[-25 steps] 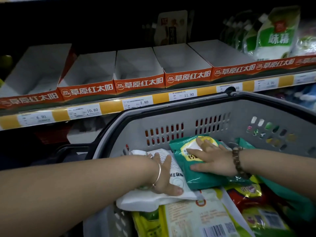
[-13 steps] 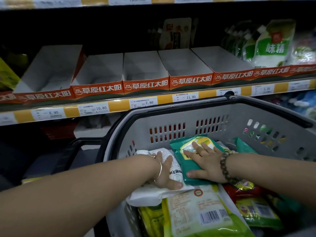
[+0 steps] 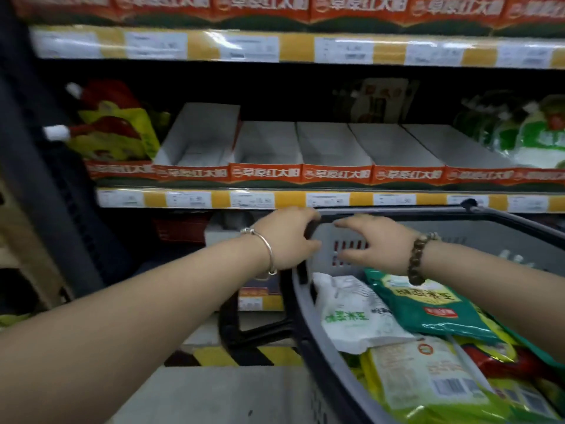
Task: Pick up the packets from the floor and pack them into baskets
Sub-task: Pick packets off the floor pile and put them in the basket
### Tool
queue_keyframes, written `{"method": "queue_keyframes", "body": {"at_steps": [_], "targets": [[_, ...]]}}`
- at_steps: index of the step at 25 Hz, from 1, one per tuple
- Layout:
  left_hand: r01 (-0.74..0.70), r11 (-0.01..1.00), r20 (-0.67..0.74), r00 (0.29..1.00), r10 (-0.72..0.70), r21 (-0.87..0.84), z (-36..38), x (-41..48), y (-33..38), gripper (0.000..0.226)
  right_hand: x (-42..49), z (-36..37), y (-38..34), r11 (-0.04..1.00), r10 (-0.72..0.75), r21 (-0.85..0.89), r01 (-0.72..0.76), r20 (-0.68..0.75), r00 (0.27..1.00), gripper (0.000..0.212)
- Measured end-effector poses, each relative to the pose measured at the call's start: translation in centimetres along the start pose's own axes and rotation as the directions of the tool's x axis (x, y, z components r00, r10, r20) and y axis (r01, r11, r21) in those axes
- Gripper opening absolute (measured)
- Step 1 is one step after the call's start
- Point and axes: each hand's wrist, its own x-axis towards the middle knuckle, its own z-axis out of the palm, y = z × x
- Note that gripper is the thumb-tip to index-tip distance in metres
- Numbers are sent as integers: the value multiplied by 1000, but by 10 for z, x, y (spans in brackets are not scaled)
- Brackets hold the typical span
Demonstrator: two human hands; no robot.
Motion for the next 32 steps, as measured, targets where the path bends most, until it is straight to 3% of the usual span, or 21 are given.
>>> {"method": "queue_keyframes", "body": {"at_steps": [2, 5, 13, 18, 26, 32], "targets": [[50, 998, -86, 995, -52, -24, -22, -33, -28, 48, 15, -6, -39, 997, -66, 19, 69, -97, 993, 60], [179, 983, -158, 970, -183, -37, -45, -89, -82, 51, 37, -6, -104, 988, -151, -34, 148, -130, 980, 59], [436, 900, -173, 886, -430, -2, -53, -235, -219, 52, 74, 45, -286, 935, -329, -142, 324, -11, 944, 54], [545, 837, -178, 830, -529, 54, -31, -301, -270, 47, 84, 122, -373, 887, -377, -219, 406, 162, 912, 48], [709, 701, -20, 704, -710, 77, 23, -353, -317, 45, 100, 212, -408, 844, -358, -262, 468, 375, 855, 42], [754, 652, 48, 650, -758, 88, 49, -381, -332, 43, 131, 300, -412, 898, -309, -112, 426, 529, 790, 56]]}}
